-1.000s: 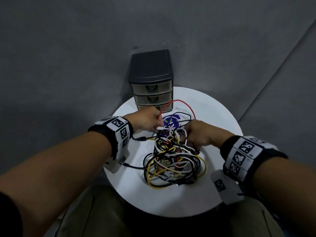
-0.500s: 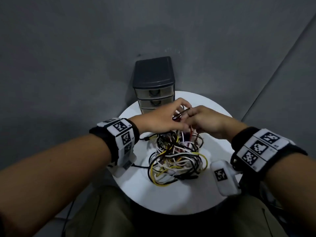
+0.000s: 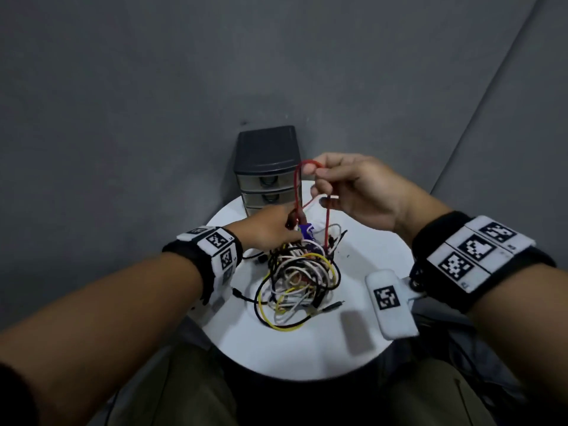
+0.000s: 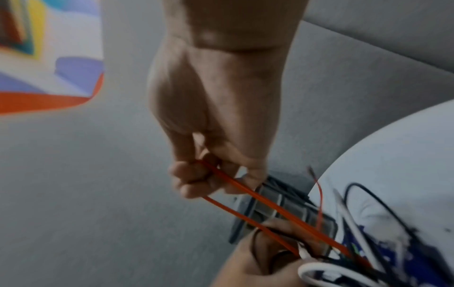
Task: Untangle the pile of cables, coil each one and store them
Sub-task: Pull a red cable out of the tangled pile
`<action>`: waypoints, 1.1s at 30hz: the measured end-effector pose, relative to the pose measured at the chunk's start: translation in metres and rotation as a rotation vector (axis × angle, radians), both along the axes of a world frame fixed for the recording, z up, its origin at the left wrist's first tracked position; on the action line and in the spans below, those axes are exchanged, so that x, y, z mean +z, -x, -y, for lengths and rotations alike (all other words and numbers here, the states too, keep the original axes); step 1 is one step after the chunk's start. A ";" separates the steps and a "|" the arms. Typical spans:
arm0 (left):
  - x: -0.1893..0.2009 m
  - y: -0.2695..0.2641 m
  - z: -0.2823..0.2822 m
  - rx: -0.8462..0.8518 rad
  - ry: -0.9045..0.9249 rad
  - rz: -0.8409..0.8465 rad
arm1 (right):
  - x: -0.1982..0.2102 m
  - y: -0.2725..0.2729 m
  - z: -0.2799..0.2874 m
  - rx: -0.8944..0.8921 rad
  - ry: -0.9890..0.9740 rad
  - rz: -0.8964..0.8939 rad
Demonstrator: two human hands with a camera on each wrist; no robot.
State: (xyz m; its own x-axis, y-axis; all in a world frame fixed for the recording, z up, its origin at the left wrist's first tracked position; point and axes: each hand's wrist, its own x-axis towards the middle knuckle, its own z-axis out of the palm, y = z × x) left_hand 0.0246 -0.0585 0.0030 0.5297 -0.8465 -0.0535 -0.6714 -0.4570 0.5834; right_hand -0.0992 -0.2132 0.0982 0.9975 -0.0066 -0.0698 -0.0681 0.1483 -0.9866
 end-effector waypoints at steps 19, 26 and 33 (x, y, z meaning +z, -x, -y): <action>0.087 -0.014 0.007 0.342 0.511 0.433 | 0.008 0.002 0.005 -0.056 -0.112 0.074; 0.132 0.002 0.007 0.284 0.929 0.362 | -0.021 -0.006 -0.005 -0.172 0.396 -0.042; 0.084 0.015 0.006 0.109 0.548 0.128 | -0.035 -0.006 0.023 -0.371 0.708 -0.198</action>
